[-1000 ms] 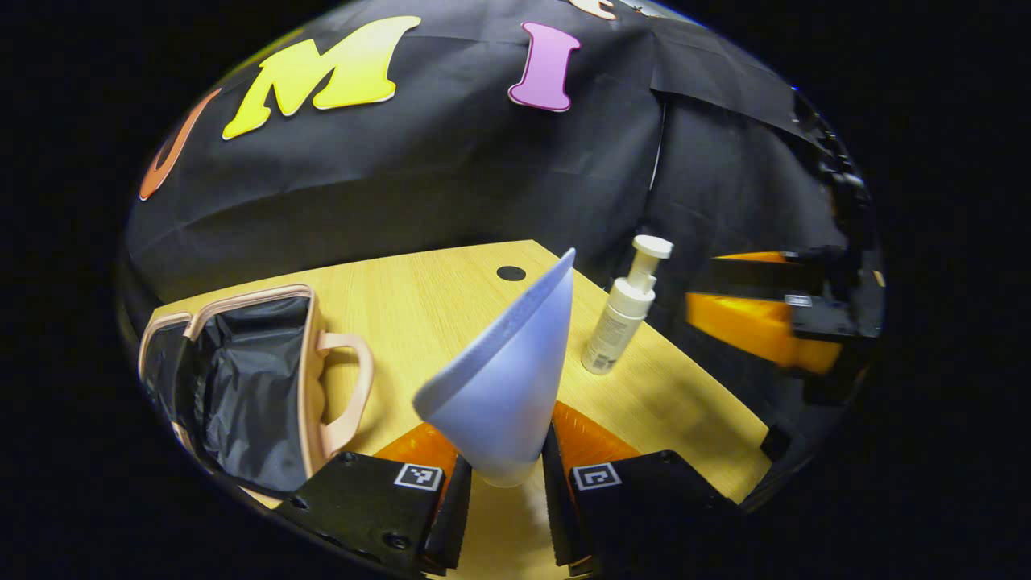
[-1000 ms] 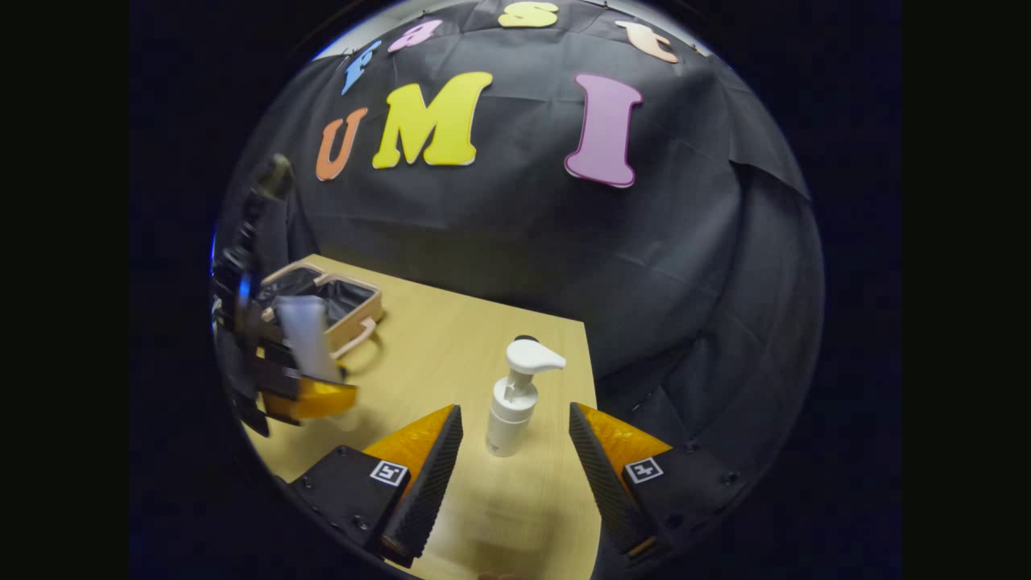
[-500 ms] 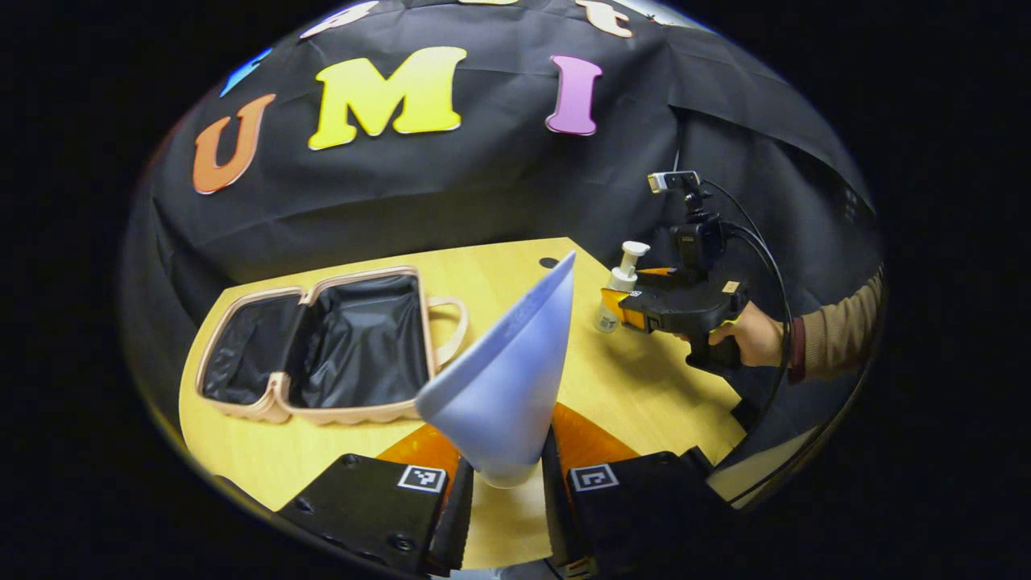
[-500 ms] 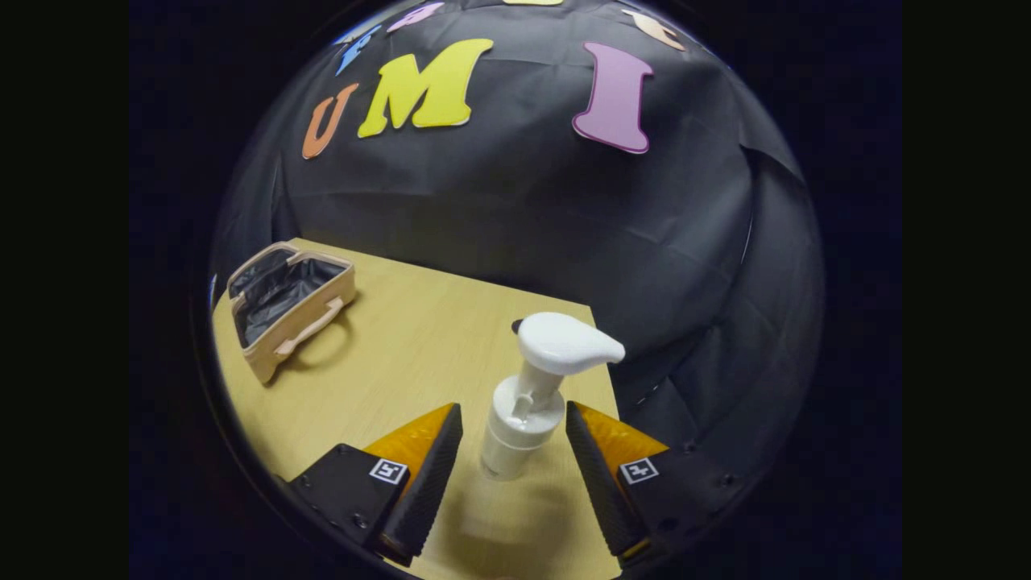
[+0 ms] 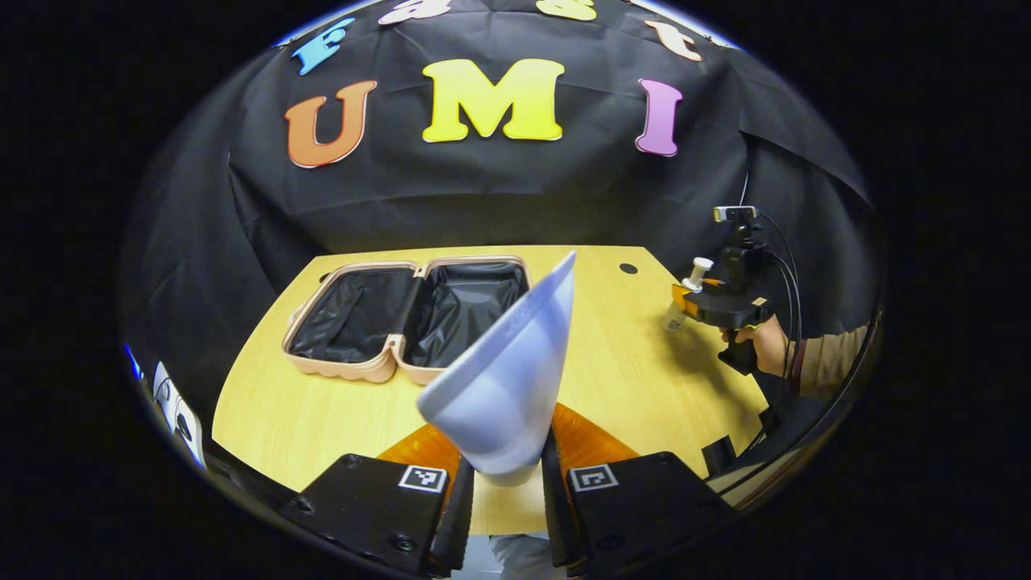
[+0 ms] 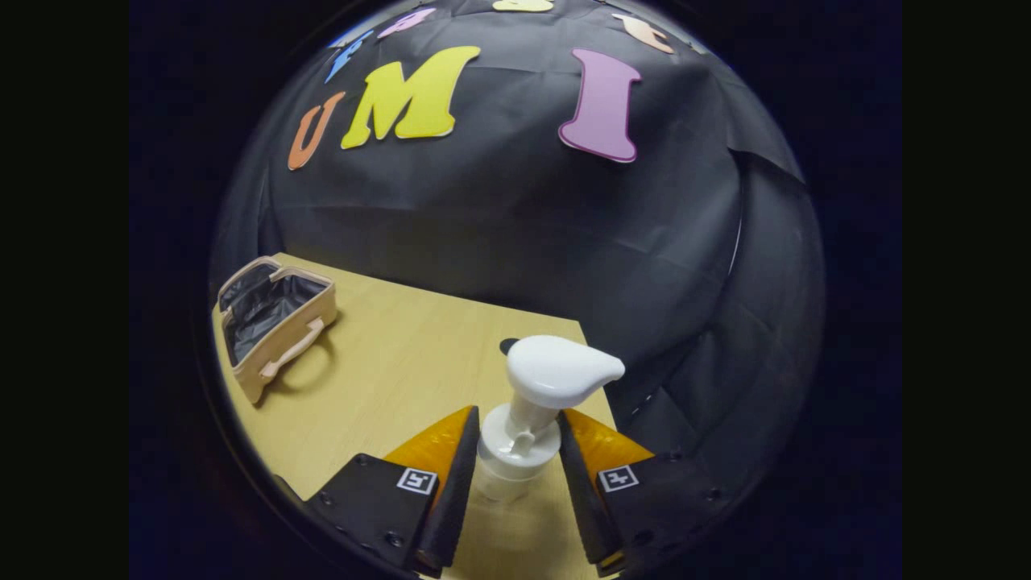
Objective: First open the suitcase, pack the skin care products into it, and then close the suitcase.
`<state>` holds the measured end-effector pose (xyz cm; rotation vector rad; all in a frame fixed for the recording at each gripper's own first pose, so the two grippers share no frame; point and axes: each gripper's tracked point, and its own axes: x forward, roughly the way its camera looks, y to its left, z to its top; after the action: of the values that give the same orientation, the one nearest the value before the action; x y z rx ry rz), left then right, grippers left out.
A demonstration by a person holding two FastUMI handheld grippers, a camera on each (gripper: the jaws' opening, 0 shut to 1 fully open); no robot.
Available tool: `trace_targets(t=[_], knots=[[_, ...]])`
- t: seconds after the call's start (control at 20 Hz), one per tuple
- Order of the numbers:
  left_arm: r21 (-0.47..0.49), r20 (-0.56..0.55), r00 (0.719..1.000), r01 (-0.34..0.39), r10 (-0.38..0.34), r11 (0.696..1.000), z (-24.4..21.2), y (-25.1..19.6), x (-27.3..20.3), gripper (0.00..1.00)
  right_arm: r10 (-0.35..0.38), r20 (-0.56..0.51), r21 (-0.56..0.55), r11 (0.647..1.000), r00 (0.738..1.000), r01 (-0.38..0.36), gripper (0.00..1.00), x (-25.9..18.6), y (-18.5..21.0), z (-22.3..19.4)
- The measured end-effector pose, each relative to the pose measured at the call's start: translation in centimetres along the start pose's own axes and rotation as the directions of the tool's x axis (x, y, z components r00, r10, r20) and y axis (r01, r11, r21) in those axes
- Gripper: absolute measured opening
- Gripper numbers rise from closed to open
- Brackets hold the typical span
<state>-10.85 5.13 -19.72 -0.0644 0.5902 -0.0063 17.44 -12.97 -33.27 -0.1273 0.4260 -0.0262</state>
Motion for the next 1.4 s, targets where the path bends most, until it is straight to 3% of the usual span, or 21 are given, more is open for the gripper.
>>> trace_targets(t=[0.35,0.5,0.65,0.85,0.95,1.3,1.4], knots=[[-0.021,0.046,0.997,-0.057,0.058,0.998,3.2,7.9,3.2,0.41,-0.017,-0.017,0.081,0.997,1.000,0.018,0.46,-5.5,0.1,1.3],[-0.036,0.051,0.998,-0.022,0.024,0.999,5.0,9.1,6.9,0.41,-0.010,-0.018,0.070,0.997,1.000,0.011,0.47,-9.1,0.9,2.0],[0.014,0.037,0.999,0.029,-0.029,0.999,6.4,9.2,12.2,0.41,0.011,-0.020,0.082,0.997,1.000,-0.009,0.47,-12.6,2.2,2.9],[0.010,-0.056,0.994,0.096,-0.095,0.995,4.6,8.2,19.7,0.41,-0.028,0.030,0.042,0.999,0.999,0.027,0.48,-16.8,2.9,4.9],[0.024,-0.107,0.989,0.105,-0.102,0.994,3.1,8.1,22.4,0.41,-0.011,-0.025,0.058,0.998,1.000,0.013,0.34,-18.1,4.6,4.3],[0.041,-0.256,0.965,0.073,-0.060,0.996,-0.5,9.4,26.4,0.41,0.074,0.006,0.056,0.996,0.997,-0.074,0.28,-16.8,12.2,5.1],[0.066,-0.248,0.967,0.072,-0.053,0.995,0.4,9.2,27.4,0.42,0.107,0.006,0.055,0.993,0.994,-0.108,0.28,-17.3,13.9,5.7]])
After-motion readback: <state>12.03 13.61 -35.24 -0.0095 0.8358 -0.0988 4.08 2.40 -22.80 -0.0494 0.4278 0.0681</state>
